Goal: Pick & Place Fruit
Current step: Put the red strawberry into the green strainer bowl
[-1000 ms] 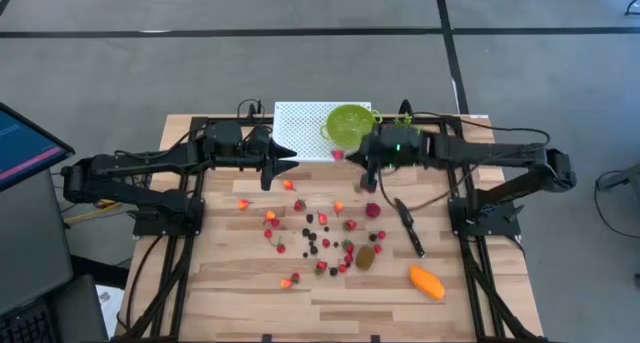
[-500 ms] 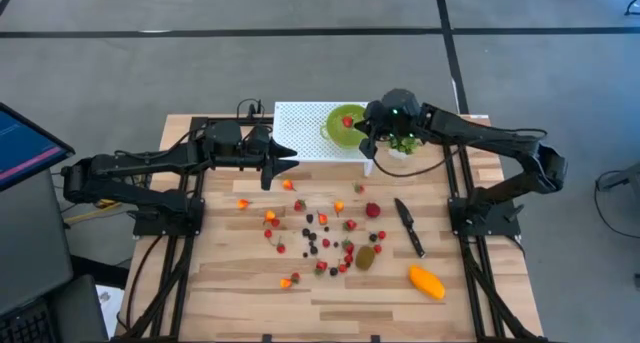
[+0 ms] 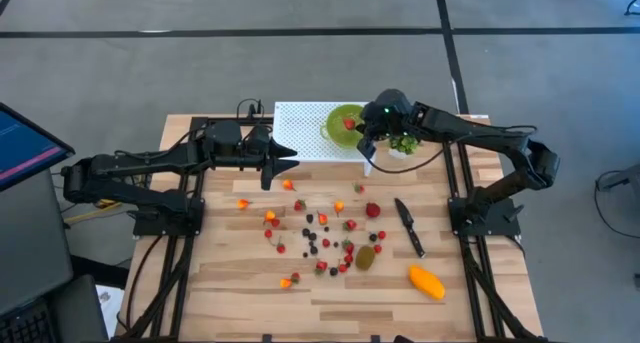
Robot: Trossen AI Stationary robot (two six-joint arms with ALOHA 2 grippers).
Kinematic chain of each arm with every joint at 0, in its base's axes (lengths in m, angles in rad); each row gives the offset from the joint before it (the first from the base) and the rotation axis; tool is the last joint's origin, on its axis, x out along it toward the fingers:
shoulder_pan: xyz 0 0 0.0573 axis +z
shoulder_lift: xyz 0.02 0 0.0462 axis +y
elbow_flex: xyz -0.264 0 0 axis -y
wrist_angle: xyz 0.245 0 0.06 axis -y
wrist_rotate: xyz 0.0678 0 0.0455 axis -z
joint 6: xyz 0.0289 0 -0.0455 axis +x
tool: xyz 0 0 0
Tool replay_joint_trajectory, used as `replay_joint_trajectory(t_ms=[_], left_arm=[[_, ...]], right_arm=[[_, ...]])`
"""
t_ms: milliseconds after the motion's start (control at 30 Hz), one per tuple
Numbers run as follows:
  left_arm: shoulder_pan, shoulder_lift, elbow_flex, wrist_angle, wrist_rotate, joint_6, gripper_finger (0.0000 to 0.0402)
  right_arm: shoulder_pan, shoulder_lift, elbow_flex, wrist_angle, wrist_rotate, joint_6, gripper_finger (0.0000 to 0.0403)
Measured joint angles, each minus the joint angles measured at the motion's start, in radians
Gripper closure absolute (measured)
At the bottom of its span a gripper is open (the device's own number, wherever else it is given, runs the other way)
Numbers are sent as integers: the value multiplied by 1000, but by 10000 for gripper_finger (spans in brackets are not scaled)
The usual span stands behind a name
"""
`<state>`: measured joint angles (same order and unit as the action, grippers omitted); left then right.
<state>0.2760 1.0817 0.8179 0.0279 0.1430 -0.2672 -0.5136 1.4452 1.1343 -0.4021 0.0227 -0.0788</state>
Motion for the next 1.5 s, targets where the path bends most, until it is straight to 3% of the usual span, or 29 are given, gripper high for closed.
replay_joint_trajectory(t_ms=[267, 533, 700, 900, 1133, 1500], left_arm=[[0, 0, 0, 4, 0, 0, 243], [0, 0, 0, 7, 0, 0, 243], [0, 0, 0, 13, 0, 0, 243], [0, 0, 0, 20, 0, 0, 243], [0, 0, 0, 25, 0, 0, 243], [0, 0, 0, 27, 0, 0, 243]], right_arm=[[-1, 0, 0, -26, 1, 0, 388], [-1, 0, 12, -13, 3, 8, 330], [28, -26, 106, -59, -19, -31, 302], [152, -86, 225, -135, -24, -34, 297], [369, -118, 234, -243, -11, 56, 317], [673, 24, 224, -484, 330, 334, 339]])
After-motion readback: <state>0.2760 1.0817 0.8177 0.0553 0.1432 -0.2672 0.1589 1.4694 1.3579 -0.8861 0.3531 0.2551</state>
